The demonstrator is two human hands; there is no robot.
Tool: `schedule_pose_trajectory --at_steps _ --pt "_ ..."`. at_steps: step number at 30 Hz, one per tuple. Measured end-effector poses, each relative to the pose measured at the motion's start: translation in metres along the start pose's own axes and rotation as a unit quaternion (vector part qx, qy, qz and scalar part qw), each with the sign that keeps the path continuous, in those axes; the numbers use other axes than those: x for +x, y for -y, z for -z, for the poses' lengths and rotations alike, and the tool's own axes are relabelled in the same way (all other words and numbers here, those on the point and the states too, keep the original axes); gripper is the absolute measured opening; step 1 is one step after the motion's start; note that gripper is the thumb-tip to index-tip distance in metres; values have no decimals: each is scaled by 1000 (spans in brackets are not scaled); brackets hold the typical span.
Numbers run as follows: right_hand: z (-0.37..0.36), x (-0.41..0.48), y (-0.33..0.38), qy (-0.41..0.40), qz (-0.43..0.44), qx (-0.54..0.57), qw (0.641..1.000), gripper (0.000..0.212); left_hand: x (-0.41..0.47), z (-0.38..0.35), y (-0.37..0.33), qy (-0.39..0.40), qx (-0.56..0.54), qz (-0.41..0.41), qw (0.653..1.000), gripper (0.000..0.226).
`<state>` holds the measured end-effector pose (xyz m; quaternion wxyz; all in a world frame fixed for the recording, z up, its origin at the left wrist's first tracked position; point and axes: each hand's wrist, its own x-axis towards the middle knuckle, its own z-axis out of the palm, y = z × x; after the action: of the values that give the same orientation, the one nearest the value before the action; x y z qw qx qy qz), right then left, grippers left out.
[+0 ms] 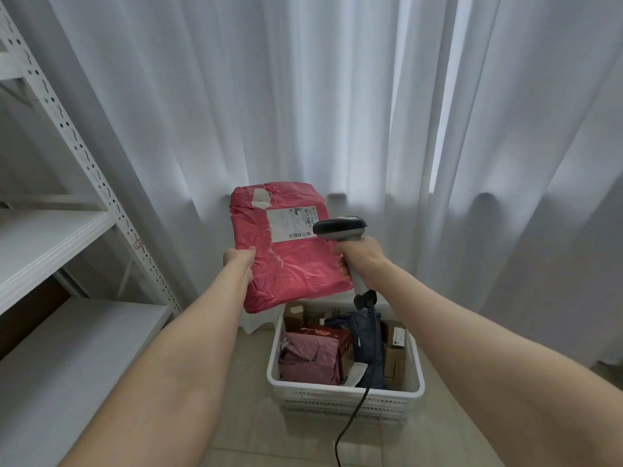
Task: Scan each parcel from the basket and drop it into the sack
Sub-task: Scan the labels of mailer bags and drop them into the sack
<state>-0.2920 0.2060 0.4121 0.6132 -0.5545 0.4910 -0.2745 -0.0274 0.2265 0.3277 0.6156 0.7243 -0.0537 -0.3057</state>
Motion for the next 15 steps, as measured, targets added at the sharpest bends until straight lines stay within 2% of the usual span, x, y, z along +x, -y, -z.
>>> schedule_pose_trajectory --at_steps 15 --pt "-10 -4 7 -11 -5 -10 1000 6 11 -4 4 4 -25 10 1000 34"
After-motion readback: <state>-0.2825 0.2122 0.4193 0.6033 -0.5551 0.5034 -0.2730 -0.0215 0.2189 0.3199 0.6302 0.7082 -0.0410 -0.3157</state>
